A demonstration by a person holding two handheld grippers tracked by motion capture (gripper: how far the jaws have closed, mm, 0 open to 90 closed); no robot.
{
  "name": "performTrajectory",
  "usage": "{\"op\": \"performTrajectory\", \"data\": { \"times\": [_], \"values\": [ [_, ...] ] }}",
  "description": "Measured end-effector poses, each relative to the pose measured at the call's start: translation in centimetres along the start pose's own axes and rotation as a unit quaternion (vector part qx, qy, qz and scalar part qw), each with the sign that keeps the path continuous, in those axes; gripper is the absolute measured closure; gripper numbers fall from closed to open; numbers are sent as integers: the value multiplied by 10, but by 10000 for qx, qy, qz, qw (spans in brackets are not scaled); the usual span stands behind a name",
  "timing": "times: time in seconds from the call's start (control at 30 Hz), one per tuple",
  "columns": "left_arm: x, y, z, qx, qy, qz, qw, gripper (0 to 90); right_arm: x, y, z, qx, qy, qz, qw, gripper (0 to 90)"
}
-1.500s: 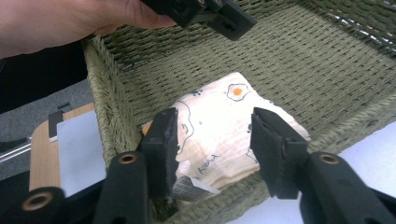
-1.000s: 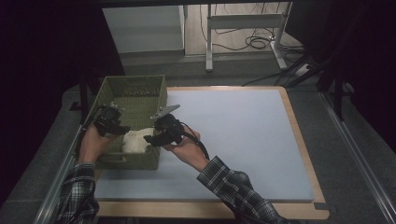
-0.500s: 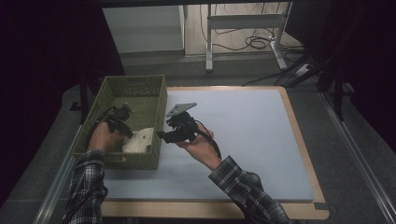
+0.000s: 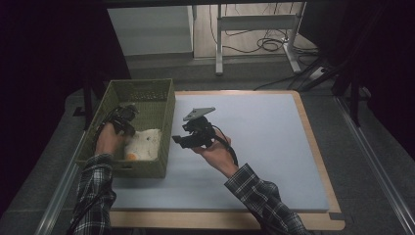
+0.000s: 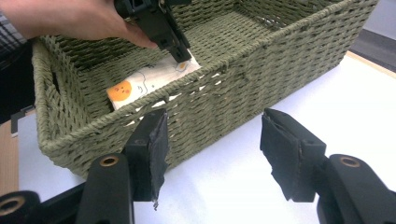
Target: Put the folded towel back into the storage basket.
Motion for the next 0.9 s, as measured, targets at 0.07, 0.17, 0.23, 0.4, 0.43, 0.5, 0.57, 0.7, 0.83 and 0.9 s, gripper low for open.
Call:
{"op": "performTrajectory", "data": {
  "times": [0.07, 0.17, 0.23, 0.4, 0.43, 0.5, 0.57, 0.7, 0.83, 0.9],
  "values": [
    [4, -2, -2, 149, -148, 162, 9996, 600, 1, -1, 0, -7, -8, 2, 10000, 421],
    [9, -5, -4, 186, -256, 224, 9992, 510, 2, -1, 1, 6, -20, -6, 10000, 420],
    [14, -5, -6, 228, -397, 199, 9988, 468, 2, 0, 2, 22, -16, -11, 10000, 410],
    [27, -11, -13, 597, -878, 522, 9930, 322, 6, -1, 5, 58, -24, -40, 10000, 367],
    [29, -12, -14, 643, -962, 572, 9916, 304, 7, -1, 6, 59, -23, -32, 10000, 358],
    [33, -15, -16, 704, -1130, 647, 9890, 261, 9, -3, 7, 70, -19, -30, 10000, 334],
    [37, -17, -18, 755, -1286, 721, 9862, 227, 12, -5, 10, 89, 3, -23, 10000, 312],
    [45, -25, -24, 839, -1573, 908, 9798, 170, 18, -7, 15, 129, 37, -35, 9999, 279],
    [52, -35, -29, 793, -1753, 1012, 9761, 125, 25, -10, 21, 198, 81, -32, 9998, 255],
    [56, -40, -32, 791, -1878, 1085, 9730, 105, 29, -11, 24, 227, 108, -18, 9997, 244]
  ]
}}
Point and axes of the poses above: each handheld gripper's, and its own axes: x roughly backward along the jaws, z roughly out of its underside, y roughly to its left, the point moved 8 cm from there along -x, roughly forward along the jaws, and after that the axes turned 10 degrees about -y, right-handed, at the moved point
